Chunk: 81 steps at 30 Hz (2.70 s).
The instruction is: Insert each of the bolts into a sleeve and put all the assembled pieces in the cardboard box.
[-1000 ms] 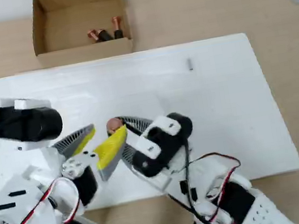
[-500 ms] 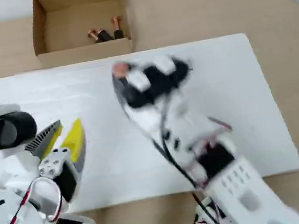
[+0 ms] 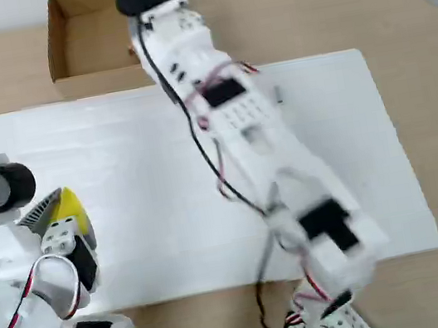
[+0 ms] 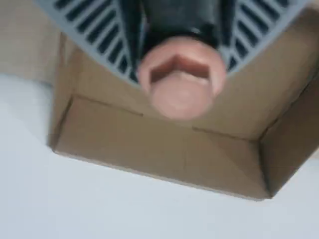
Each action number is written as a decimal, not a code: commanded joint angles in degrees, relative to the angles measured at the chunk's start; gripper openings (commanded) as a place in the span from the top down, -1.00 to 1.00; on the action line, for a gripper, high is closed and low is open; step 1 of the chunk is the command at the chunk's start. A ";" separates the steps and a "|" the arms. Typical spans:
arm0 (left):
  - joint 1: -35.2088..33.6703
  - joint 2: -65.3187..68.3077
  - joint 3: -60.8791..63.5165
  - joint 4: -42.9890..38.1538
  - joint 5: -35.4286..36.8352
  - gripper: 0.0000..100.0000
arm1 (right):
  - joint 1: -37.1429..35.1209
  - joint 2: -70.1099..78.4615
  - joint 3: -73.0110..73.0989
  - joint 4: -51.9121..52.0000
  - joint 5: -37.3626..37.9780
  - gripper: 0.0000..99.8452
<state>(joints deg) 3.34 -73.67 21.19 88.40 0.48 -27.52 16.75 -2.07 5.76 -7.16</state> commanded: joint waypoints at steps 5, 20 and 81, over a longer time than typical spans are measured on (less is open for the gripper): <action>-0.70 -5.41 1.76 0.00 -1.76 0.96 | 2.33 32.66 -37.85 -4.75 0.70 0.98; -0.79 -22.81 13.98 0.09 -7.21 0.96 | 2.86 67.91 -90.24 21.63 4.13 0.44; -7.21 72.92 -30.33 7.47 1.49 0.76 | 25.01 -4.79 -16.40 96.62 -5.27 0.76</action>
<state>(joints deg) -5.10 -0.35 -2.11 95.78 3.12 -2.64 18.24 -24.40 101.67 -12.97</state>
